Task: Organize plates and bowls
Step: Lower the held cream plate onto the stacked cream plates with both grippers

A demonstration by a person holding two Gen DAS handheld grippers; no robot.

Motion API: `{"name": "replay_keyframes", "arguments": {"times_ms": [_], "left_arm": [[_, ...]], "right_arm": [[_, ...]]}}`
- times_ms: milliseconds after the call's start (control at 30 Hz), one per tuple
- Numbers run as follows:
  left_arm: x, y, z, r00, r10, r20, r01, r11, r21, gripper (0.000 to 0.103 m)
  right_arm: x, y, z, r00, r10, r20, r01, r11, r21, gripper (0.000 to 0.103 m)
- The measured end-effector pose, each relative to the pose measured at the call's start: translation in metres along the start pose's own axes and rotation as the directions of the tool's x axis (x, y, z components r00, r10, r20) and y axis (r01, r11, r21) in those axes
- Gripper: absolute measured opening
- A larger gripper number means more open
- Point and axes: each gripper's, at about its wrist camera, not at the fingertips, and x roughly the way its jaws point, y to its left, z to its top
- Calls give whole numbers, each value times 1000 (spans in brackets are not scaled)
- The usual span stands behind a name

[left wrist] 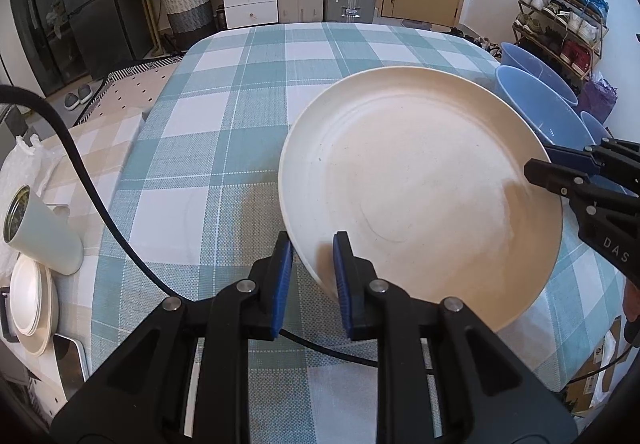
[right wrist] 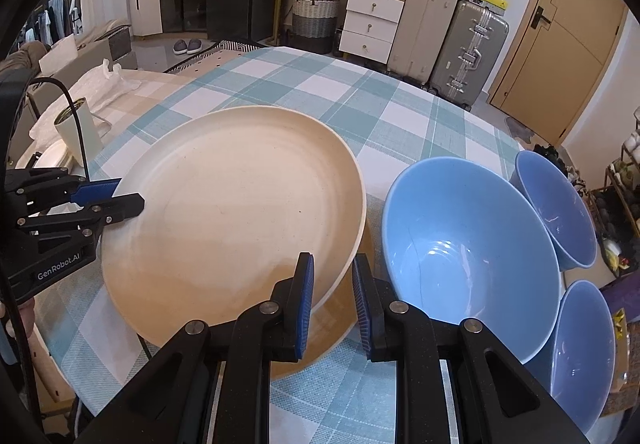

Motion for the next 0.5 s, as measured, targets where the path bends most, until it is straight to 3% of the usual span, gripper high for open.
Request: {"name": "replay_keyframes", "arguments": {"times_ms": [500], "left_arm": [[13,-11,-7,999,38,16,-38,998,40,17]], "right_arm": [[11,6,-16,998,-60,11,60,998,-25,20]]}}
